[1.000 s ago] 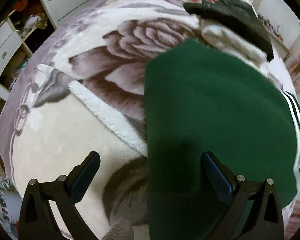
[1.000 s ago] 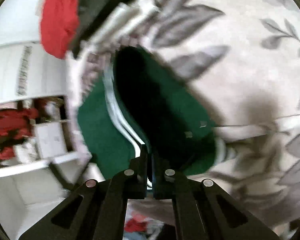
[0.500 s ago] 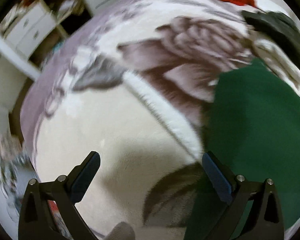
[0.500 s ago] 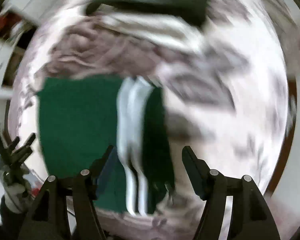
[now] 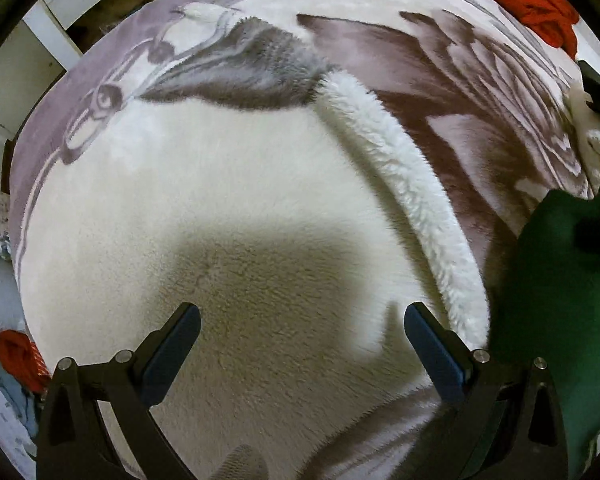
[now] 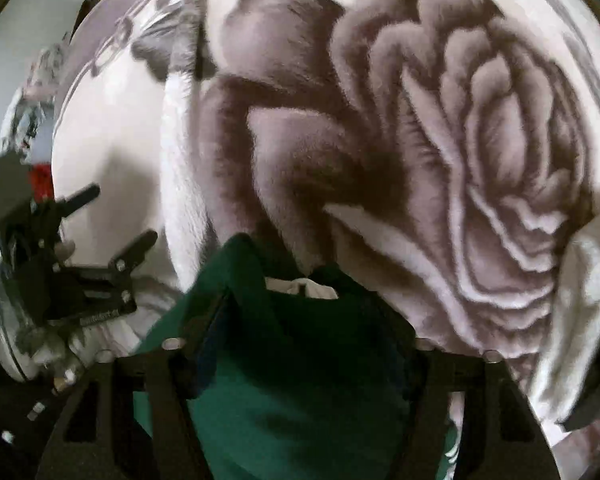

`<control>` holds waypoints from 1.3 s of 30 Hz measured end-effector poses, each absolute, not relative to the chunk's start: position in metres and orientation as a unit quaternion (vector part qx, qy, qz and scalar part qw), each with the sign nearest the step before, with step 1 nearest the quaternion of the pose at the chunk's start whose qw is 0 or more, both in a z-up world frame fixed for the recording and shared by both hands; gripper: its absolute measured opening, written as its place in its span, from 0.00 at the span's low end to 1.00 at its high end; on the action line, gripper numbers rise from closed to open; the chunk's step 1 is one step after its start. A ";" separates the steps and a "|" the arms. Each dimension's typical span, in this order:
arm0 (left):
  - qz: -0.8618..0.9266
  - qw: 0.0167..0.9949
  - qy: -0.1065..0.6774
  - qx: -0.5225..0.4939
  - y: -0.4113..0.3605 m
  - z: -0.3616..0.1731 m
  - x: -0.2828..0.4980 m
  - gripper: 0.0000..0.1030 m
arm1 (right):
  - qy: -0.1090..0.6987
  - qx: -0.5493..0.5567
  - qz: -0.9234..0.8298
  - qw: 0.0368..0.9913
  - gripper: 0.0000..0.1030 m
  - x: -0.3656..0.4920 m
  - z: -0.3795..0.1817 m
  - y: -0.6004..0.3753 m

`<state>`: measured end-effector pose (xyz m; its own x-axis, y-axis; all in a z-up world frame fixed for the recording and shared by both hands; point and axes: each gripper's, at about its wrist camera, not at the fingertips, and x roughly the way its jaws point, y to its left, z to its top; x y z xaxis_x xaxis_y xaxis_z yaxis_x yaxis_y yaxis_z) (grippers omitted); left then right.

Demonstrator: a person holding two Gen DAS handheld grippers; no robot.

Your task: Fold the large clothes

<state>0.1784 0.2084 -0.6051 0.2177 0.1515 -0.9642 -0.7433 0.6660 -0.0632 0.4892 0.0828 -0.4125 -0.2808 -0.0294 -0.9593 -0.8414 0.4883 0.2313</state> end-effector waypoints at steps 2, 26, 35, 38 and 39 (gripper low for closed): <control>0.304 0.731 0.545 -0.275 0.210 -0.606 0.176 1.00 | 0.743 -0.247 0.375 0.497 0.35 0.501 -0.425 0.077; 0.208 0.806 0.498 -0.244 0.176 -0.542 0.235 1.00 | 0.699 0.133 0.200 0.673 0.63 0.516 -0.326 -0.236; 0.199 0.811 0.517 -0.190 0.167 -0.550 0.272 1.00 | 0.742 0.208 0.165 0.616 0.40 0.480 -0.430 -0.295; 0.196 0.811 0.523 -0.174 0.163 -0.548 0.268 1.00 | 0.693 0.229 0.168 0.663 0.03 0.476 -0.420 -0.293; 0.193 0.812 0.522 -0.174 0.162 -0.548 0.266 1.00 | 0.671 0.224 0.160 0.688 0.02 0.476 -0.410 -0.294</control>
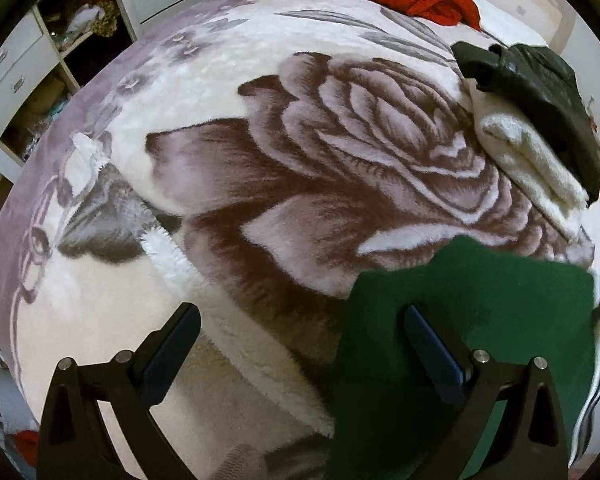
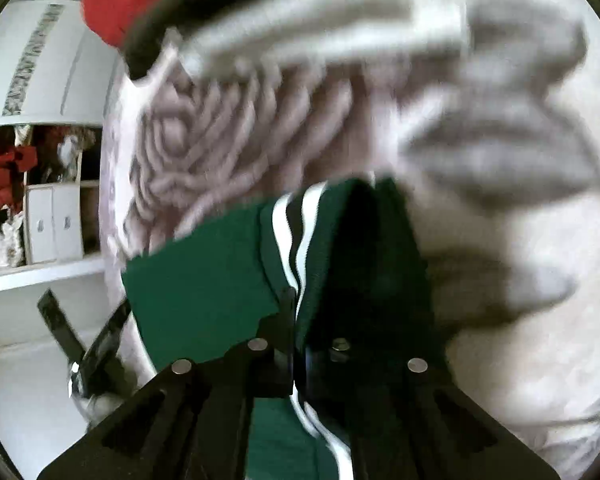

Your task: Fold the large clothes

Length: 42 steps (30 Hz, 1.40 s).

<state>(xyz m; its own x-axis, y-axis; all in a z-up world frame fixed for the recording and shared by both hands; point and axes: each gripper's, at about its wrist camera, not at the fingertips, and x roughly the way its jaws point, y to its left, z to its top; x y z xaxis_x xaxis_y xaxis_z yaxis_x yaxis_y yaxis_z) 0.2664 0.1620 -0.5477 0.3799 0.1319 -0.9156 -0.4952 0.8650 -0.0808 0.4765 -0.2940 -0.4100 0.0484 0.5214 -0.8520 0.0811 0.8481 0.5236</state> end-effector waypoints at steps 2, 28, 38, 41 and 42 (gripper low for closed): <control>0.191 0.814 0.518 -0.182 0.161 -0.547 0.265 1.00 | 0.645 0.227 0.136 0.717 0.02 0.481 -0.400 -0.302; 0.210 0.761 0.582 -0.197 0.108 -0.536 0.176 1.00 | 0.756 0.242 0.110 0.599 0.61 0.323 -0.445 -0.332; 0.182 0.767 0.584 -0.193 0.078 -0.552 0.180 1.00 | 0.760 0.224 0.098 0.603 0.56 0.322 -0.445 -0.322; 0.180 0.767 0.582 -0.203 0.074 -0.556 0.177 1.00 | 0.761 0.217 0.102 0.602 0.56 0.329 -0.448 -0.317; 0.177 0.767 0.582 -0.206 0.074 -0.557 0.176 1.00 | 0.762 0.217 0.102 0.602 0.56 0.328 -0.449 -0.315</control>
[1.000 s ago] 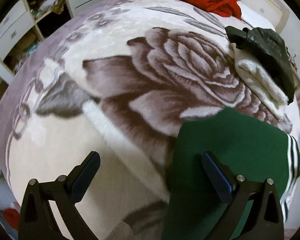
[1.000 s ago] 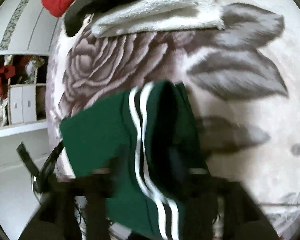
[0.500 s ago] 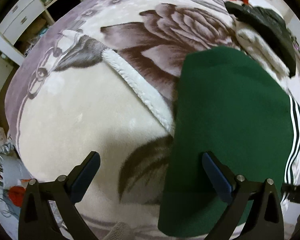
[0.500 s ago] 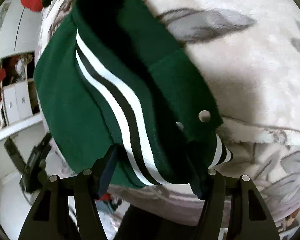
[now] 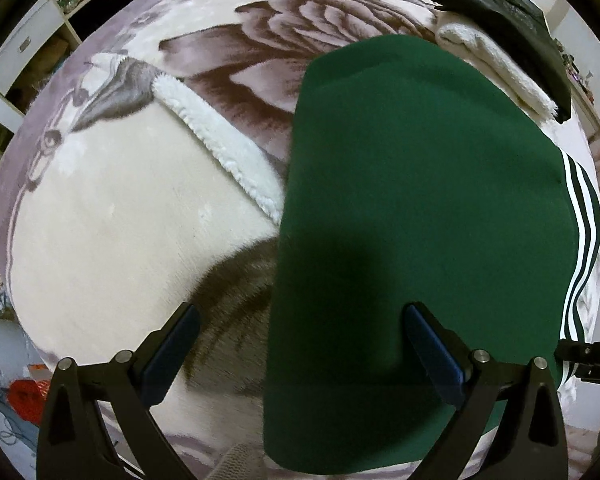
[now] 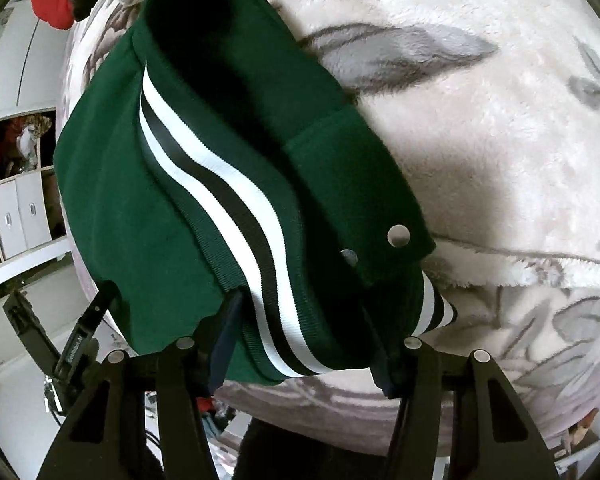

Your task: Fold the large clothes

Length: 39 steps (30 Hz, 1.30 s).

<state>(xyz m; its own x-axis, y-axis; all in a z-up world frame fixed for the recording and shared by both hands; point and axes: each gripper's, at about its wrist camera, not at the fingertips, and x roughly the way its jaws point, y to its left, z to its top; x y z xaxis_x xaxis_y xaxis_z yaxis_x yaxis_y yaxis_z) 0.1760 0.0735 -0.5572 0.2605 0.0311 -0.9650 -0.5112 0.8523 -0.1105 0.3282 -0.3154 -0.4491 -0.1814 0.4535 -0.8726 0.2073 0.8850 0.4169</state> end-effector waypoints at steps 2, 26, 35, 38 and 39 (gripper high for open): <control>0.176 0.766 0.581 -0.211 0.074 -0.559 0.175 1.00 | 0.762 0.218 0.101 0.601 0.57 0.332 -0.451 -0.311; 0.155 0.770 0.582 -0.212 0.071 -0.566 0.179 1.00 | 0.750 0.236 0.108 0.609 0.57 0.327 -0.462 -0.309; 0.150 0.770 0.585 -0.207 0.071 -0.566 0.180 1.00 | 0.725 0.242 0.077 0.641 0.24 0.321 -0.442 -0.317; 0.143 0.769 0.586 -0.210 0.071 -0.566 0.180 1.00 | 0.707 0.268 0.077 0.650 0.12 0.313 -0.423 -0.329; 0.142 0.769 0.587 -0.209 0.071 -0.567 0.180 1.00 | 0.702 0.268 0.078 0.655 0.10 0.311 -0.417 -0.331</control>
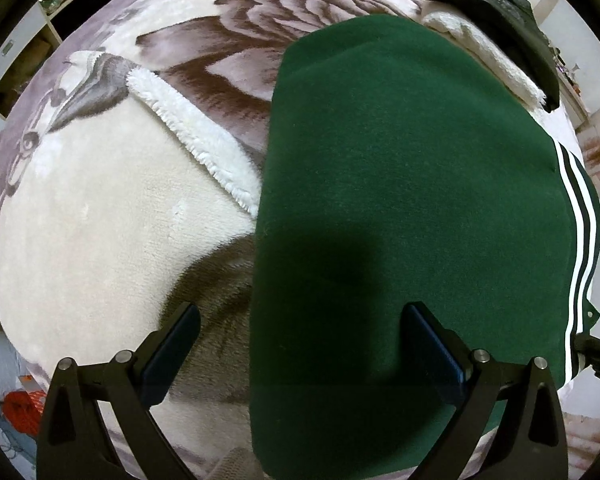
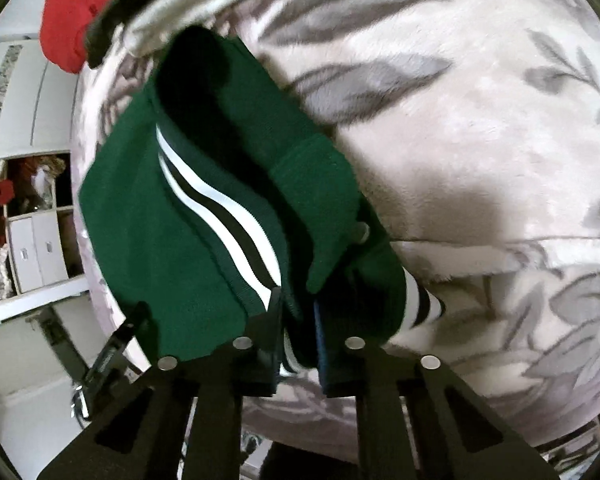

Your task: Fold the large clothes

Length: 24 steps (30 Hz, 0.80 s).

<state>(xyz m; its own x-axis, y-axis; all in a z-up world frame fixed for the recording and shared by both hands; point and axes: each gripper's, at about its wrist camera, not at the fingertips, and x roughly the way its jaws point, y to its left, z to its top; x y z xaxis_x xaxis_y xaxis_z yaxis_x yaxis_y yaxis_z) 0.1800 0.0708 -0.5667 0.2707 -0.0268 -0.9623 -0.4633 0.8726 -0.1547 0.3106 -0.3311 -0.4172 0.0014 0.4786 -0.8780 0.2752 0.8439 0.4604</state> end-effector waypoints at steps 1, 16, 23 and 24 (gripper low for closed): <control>0.141 0.769 0.587 -0.208 0.071 -0.567 0.180 1.00 | 0.701 0.261 0.078 0.659 0.08 0.310 -0.414 -0.332; 0.130 0.764 0.591 -0.222 0.077 -0.567 0.177 1.00 | 0.705 0.309 0.130 0.625 0.45 0.323 -0.435 -0.338; 0.163 0.778 0.554 -0.249 0.118 -0.543 0.149 1.00 | 0.678 0.282 0.103 0.671 0.69 0.339 -0.417 -0.365; 0.164 0.778 0.547 -0.264 0.125 -0.545 0.147 1.00 | 0.678 0.274 0.107 0.674 0.72 0.343 -0.418 -0.364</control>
